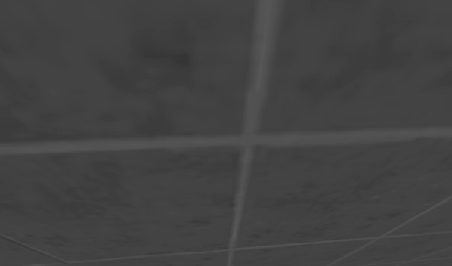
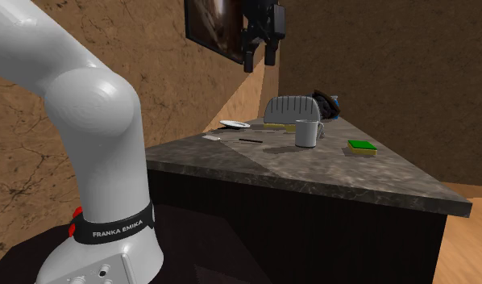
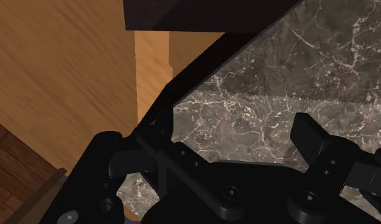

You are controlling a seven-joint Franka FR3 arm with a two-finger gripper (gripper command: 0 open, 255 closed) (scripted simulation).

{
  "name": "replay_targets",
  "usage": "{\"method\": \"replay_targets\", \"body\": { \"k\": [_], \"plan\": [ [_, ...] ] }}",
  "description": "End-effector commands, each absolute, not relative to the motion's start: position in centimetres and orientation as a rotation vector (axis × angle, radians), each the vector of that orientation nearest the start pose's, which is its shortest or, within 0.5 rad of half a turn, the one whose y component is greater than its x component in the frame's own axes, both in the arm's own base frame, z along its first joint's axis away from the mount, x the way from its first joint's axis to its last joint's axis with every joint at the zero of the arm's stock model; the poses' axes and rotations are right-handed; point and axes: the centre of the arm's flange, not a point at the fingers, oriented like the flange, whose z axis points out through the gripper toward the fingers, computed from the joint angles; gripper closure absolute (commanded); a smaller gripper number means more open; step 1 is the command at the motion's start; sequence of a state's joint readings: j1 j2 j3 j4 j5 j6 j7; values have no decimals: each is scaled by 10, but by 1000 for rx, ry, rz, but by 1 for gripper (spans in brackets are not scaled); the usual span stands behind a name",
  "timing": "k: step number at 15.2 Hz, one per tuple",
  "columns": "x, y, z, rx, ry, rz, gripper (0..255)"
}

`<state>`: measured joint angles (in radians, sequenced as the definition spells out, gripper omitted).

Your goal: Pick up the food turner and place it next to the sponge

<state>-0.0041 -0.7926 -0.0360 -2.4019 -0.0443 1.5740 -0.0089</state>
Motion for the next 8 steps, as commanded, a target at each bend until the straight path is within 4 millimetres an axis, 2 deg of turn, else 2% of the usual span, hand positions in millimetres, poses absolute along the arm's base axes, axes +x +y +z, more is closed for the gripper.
{"method": "replay_targets", "body": {
  "k": [1, 8],
  "plan": [
    [304, -20, 571, -3159, 30, 57, 0],
    [295, 66, 536, -3150, 268, 29, 0]
  ]
}}
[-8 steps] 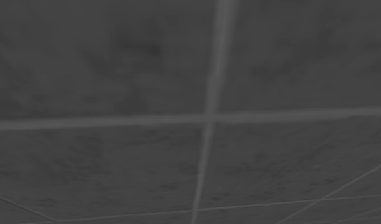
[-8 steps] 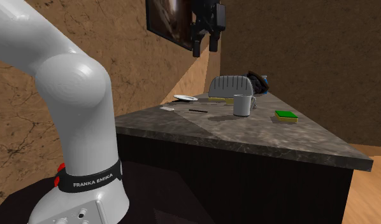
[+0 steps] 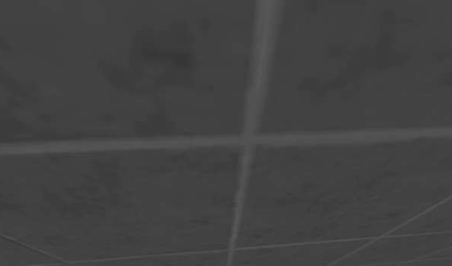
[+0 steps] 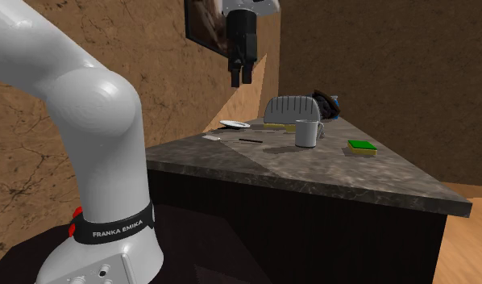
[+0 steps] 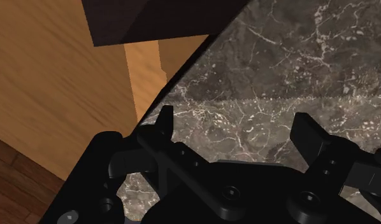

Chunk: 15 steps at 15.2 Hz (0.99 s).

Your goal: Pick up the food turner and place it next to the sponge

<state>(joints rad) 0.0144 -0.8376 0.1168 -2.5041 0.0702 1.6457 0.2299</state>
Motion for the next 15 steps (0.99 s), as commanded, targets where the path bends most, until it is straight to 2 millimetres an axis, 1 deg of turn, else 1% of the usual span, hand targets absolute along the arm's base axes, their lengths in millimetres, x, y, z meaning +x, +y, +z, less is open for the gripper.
{"method": "replay_targets", "body": {
  "k": [1, 8, 15],
  "plan": [
    [295, 78, 531, -3147, 301, 25, 0],
    [302, 163, 496, -3117, 537, -4, 0],
    [323, 246, 460, -3070, 770, -32, 0]
  ]
}}
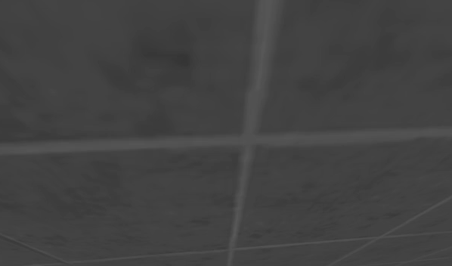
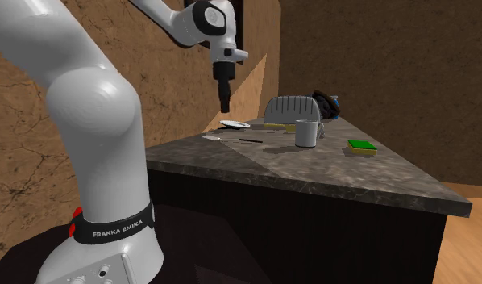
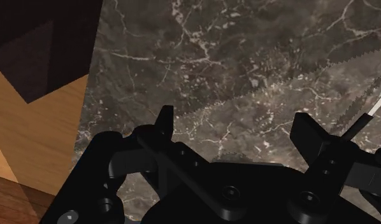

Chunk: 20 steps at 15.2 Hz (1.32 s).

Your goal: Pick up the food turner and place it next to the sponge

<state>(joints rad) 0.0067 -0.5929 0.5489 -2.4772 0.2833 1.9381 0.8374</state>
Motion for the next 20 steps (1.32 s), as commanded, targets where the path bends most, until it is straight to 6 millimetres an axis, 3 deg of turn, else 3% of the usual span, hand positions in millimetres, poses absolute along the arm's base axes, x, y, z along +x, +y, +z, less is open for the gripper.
{"method": "replay_targets", "body": {
  "k": [1, 8, 16, 20],
  "plan": [
    [326, 258, 455, -3061, 803, -36, 0],
    [361, 336, 420, -2993, 1032, -64, 0],
    [416, 417, 380, -2894, 1285, -95, 0],
    [419, 418, 363, -2891, 1292, -96, 0]
  ]
}}
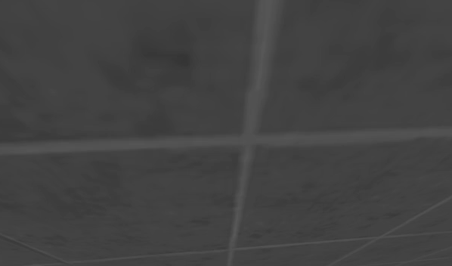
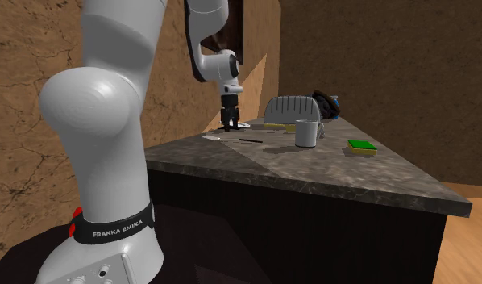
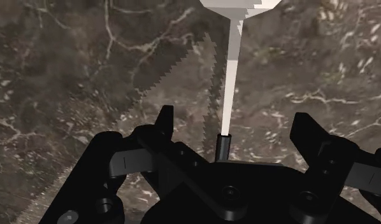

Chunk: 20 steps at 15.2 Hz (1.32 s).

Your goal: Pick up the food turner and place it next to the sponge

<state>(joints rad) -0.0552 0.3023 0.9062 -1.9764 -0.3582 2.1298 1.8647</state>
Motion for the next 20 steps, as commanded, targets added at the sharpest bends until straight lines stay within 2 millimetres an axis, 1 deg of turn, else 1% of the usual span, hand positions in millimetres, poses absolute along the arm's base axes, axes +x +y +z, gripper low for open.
{"method": "replay_targets", "body": {
  "k": [1, 3, 4, 12, 13, 20],
  "plan": [
    [419, 418, 357, -2891, 1292, -96, 0],
    [419, 418, 347, -2891, 1292, -96, 0],
    [420, 417, 338, -2891, 1292, -96, 0],
    [420, 417, 339, -2891, 1292, -96, 0],
    [420, 417, 339, -2891, 1292, -96, 255],
    [420, 417, 339, -2891, 1292, -96, 255]
  ]
}}
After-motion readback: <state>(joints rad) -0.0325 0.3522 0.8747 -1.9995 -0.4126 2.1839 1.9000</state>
